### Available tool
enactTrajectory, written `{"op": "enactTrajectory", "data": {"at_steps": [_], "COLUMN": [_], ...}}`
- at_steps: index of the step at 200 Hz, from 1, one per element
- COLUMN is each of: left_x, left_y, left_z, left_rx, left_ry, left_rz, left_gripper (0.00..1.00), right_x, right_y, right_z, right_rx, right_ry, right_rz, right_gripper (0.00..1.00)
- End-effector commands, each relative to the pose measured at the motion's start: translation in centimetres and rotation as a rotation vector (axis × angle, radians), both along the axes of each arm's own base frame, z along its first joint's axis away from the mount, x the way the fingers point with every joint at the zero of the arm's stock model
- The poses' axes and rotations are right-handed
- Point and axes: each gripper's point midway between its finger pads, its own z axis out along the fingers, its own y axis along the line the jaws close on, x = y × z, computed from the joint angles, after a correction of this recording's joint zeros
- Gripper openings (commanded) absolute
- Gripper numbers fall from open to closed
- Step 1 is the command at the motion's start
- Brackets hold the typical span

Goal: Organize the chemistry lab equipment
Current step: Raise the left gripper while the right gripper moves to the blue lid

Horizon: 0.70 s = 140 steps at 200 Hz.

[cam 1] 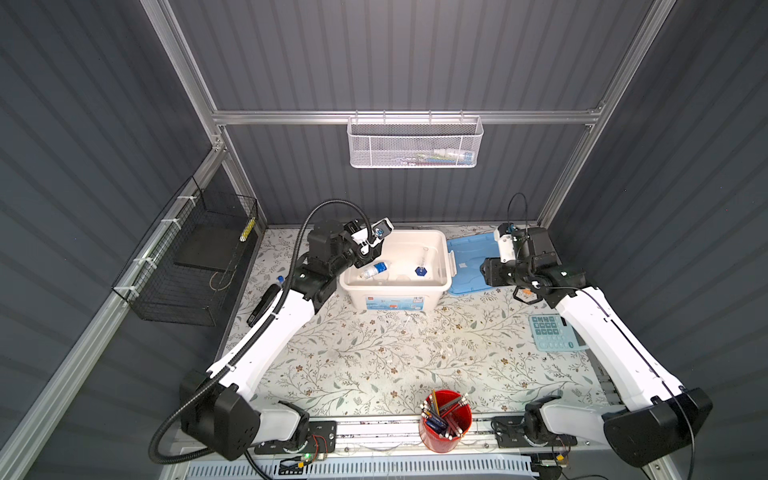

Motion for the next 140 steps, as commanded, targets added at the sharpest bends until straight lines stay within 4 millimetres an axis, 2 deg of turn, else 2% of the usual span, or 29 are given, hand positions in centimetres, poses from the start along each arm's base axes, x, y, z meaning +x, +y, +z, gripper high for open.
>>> {"op": "enactTrajectory", "data": {"at_steps": [1, 18, 44, 69, 72, 78, 116, 140], "left_x": [0.1, -0.1, -0.1, -0.2, -0.3, -0.4, -1.8, -2.3], "left_y": [2.3, 3.7, 5.6, 7.0, 7.2, 7.7, 9.8, 10.2], "left_z": [1.9, 2.5, 2.4, 2.0, 2.1, 2.0, 2.2, 2.1], "left_rx": [-0.132, -0.189, -0.271, -0.355, -0.366, -0.391, -0.483, -0.490], "left_ry": [-0.008, -0.017, -0.007, 0.020, 0.021, 0.025, 0.003, 0.014], "left_rz": [0.133, 0.206, 0.313, 0.390, 0.402, 0.426, 0.497, 0.509], "left_gripper": [0.67, 0.77, 0.80, 0.86, 0.88, 0.99, 1.00, 1.00], "right_x": [0.4, 1.3, 2.9, 4.6, 4.8, 5.2, 7.9, 10.1], "right_y": [-1.3, -2.7, -4.5, -7.1, -7.4, -7.9, -10.7, -13.2], "right_z": [0.1, -0.7, -1.7, -3.7, -4.0, -4.5, -7.6, -9.6], "right_rx": [0.003, 0.028, 0.018, 0.007, 0.009, 0.015, 0.003, -0.017], "right_ry": [0.024, 0.057, 0.081, 0.128, 0.135, 0.146, 0.200, 0.242], "right_rz": [-0.037, -0.072, -0.107, -0.152, -0.155, -0.159, -0.171, -0.203], "right_gripper": [0.55, 0.55, 0.55, 0.56, 0.56, 0.56, 0.56, 0.56]}}
